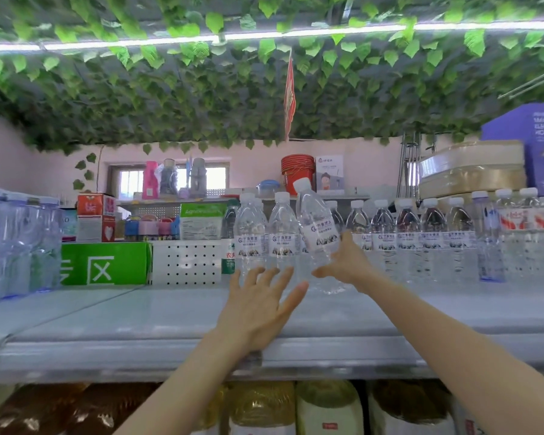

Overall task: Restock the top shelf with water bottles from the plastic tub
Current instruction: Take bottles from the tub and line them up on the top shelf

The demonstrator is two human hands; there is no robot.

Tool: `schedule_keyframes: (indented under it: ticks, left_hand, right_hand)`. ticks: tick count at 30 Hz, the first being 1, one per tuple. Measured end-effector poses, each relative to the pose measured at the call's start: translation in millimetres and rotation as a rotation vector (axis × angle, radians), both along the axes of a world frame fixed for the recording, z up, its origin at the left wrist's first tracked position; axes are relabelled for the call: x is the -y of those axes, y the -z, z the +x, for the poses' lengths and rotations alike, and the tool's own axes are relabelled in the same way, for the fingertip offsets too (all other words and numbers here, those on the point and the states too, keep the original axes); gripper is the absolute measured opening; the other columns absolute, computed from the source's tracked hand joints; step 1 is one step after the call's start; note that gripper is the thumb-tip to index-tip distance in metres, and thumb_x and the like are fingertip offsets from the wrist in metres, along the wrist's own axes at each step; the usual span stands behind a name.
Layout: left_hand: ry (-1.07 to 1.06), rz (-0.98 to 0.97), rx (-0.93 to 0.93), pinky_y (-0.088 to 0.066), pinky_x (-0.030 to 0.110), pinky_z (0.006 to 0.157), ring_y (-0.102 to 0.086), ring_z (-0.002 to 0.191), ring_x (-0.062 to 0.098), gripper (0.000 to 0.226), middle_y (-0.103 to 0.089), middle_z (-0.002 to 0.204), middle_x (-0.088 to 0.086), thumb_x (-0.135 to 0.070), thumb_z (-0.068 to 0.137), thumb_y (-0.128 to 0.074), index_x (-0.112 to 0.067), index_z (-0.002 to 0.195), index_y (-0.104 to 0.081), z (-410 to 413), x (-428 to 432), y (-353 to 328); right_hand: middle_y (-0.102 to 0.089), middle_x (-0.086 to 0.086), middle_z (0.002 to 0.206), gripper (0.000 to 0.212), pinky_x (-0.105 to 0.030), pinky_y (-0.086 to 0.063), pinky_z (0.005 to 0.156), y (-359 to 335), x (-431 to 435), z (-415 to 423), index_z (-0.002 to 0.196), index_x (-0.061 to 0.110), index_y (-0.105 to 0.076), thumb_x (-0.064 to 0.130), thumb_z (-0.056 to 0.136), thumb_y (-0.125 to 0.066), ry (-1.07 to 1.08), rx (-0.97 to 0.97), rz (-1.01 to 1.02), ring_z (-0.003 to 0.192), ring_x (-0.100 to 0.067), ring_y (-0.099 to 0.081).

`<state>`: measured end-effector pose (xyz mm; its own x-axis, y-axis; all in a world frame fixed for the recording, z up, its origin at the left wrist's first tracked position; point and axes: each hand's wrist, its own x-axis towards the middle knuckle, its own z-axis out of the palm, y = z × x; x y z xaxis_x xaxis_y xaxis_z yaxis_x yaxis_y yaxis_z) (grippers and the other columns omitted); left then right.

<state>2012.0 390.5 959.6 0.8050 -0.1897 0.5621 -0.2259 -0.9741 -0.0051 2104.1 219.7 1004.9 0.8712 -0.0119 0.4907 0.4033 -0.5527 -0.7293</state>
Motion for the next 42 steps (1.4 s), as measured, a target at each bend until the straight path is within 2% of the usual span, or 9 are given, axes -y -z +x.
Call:
schedule_keyframes:
  ticks: [9, 13, 16, 20, 24, 27, 31, 35, 42]
  left_hand:
    - [0.016, 0.035, 0.024, -0.002, 0.047, 0.115, -0.014, 0.141, 0.017, 0.066, -0.026, 0.153, -0.006, -0.061, 0.089, -0.002, -0.034, 0.149, -0.013, -3, 2, 2]
    - [0.021, 0.027, 0.030, -0.003, 0.046, 0.115, -0.014, 0.141, 0.016, 0.070, -0.026, 0.153, -0.007, -0.062, 0.086, 0.001, -0.034, 0.149, -0.013, -3, 2, 3]
    - [0.031, 0.017, 0.035, -0.004, 0.045, 0.116, -0.014, 0.141, 0.015, 0.083, -0.026, 0.153, -0.008, -0.066, 0.076, 0.010, -0.034, 0.149, -0.013, -3, 2, 3]
    - [0.027, 0.025, 0.076, -0.007, 0.042, 0.115, -0.017, 0.140, 0.015, 0.089, -0.028, 0.152, -0.010, -0.074, 0.074, 0.018, -0.036, 0.149, -0.013, -1, 2, 5]
    - [0.031, 0.020, 0.092, -0.009, 0.040, 0.114, -0.018, 0.140, 0.015, 0.090, -0.030, 0.151, -0.011, -0.074, 0.074, 0.017, -0.036, 0.148, -0.015, -1, 2, 5]
    - [0.033, 0.018, 0.097, -0.010, 0.041, 0.114, -0.018, 0.140, 0.014, 0.090, -0.031, 0.150, -0.010, -0.072, 0.073, 0.018, -0.036, 0.148, -0.017, -1, 2, 5]
    - [0.037, 0.011, 0.078, -0.009, 0.042, 0.115, -0.016, 0.141, 0.015, 0.086, -0.028, 0.152, -0.009, -0.074, 0.077, 0.014, -0.036, 0.149, -0.011, 0, 2, 5]
    - [0.040, 0.018, 0.092, -0.010, 0.041, 0.115, -0.017, 0.141, 0.015, 0.088, -0.029, 0.152, -0.009, -0.073, 0.073, 0.016, -0.037, 0.149, -0.008, 2, 0, 6]
    - [0.036, 0.000, 0.103, -0.010, 0.039, 0.114, -0.017, 0.140, 0.017, 0.064, -0.029, 0.152, -0.007, -0.060, 0.091, -0.008, -0.033, 0.150, -0.005, 1, 2, 6]
  right_hand:
    - [-0.017, -0.018, 0.155, 0.105, -0.043, -0.027, 0.111, -1, -6, 6, 0.149, 0.005, 0.010, 0.028, 0.085, -0.070, -0.015, -0.298, -0.014, 0.139, -0.037, -0.024]
    - [-0.015, -0.012, 0.157, 0.105, -0.039, -0.039, 0.102, -4, 9, 2, 0.150, 0.009, 0.008, 0.019, 0.083, -0.072, -0.022, -0.405, -0.097, 0.137, -0.032, -0.032]
    - [-0.030, -0.013, 0.149, 0.082, -0.036, -0.045, 0.094, -3, 4, 2, 0.143, 0.004, -0.021, 0.015, 0.082, -0.073, 0.037, -0.343, -0.153, 0.128, -0.034, -0.043]
    - [-0.023, -0.017, 0.152, 0.083, -0.039, -0.039, 0.105, 0, -7, 16, 0.149, 0.005, -0.005, 0.021, 0.091, -0.063, 0.058, -0.216, -0.161, 0.133, -0.038, -0.034]
    - [-0.033, -0.023, 0.145, 0.096, -0.039, -0.033, 0.105, 6, -10, 15, 0.147, 0.000, -0.006, 0.020, 0.081, -0.074, 0.116, -0.141, -0.311, 0.130, -0.036, -0.039]
    - [-0.008, -0.017, 0.158, 0.121, -0.042, -0.030, 0.110, 10, -13, 12, 0.145, 0.004, 0.024, 0.025, 0.079, -0.075, 0.106, -0.136, -0.479, 0.139, -0.034, -0.028]
    - [0.041, -0.003, 0.148, 0.145, -0.064, -0.013, 0.111, 14, -11, 15, 0.124, 0.025, 0.049, 0.045, 0.064, -0.082, 0.204, 0.058, -0.731, 0.143, -0.033, 0.020]
    - [0.045, -0.005, 0.145, 0.139, -0.071, -0.008, 0.104, 8, -11, 7, 0.133, 0.027, 0.041, 0.057, 0.064, -0.076, 0.334, 0.189, -0.973, 0.141, -0.031, 0.026]
    - [0.041, -0.009, 0.147, 0.133, -0.069, -0.005, 0.106, 9, -12, 5, 0.139, 0.024, 0.036, 0.061, 0.068, -0.070, 0.374, 0.210, -1.039, 0.141, -0.035, 0.024]
